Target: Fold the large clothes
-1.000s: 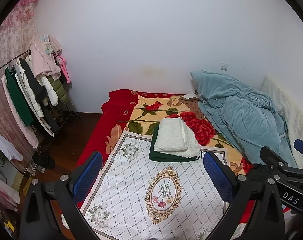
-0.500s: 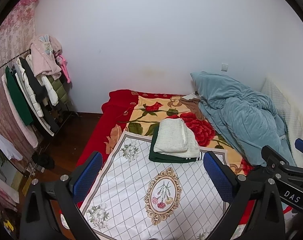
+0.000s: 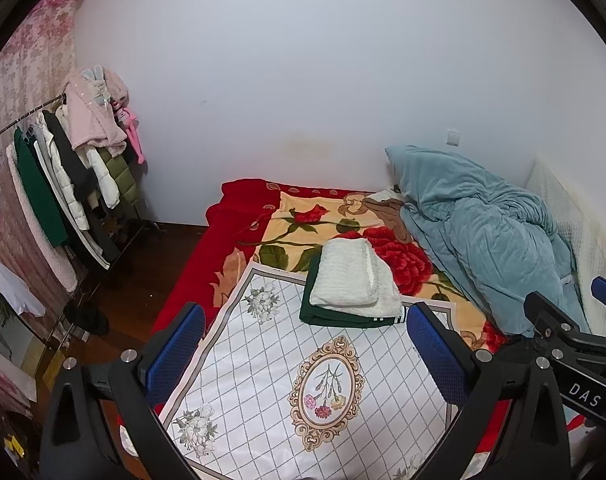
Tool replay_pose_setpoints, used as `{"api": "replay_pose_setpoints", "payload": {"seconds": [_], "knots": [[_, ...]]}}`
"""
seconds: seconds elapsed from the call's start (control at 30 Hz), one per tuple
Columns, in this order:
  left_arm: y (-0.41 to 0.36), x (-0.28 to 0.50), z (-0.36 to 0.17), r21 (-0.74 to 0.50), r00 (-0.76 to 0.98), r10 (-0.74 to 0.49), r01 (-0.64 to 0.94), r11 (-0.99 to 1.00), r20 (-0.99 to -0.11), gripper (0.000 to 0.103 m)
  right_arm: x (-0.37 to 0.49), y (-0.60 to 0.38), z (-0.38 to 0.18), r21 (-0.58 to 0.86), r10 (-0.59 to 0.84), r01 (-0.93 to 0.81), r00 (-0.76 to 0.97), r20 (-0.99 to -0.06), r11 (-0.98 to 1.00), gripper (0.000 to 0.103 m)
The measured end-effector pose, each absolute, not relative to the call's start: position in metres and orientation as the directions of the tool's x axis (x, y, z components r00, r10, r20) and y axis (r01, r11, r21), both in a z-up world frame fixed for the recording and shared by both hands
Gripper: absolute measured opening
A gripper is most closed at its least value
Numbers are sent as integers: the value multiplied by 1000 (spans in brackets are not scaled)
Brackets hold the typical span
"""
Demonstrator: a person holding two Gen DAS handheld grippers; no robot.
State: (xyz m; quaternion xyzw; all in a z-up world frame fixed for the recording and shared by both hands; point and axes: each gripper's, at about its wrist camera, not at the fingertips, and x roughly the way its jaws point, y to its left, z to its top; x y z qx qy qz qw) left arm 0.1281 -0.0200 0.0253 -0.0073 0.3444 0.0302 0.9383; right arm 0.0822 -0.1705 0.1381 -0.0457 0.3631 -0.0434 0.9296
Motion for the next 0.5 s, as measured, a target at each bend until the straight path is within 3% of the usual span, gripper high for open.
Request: {"api": "replay_pose_setpoints", "payload": {"seconds": [0.5], "knots": [[-18, 128, 24, 5, 764, 53, -65, 998, -643, 103, 91, -173, 142, -117, -109, 41, 736, -668, 992, 103]]}}
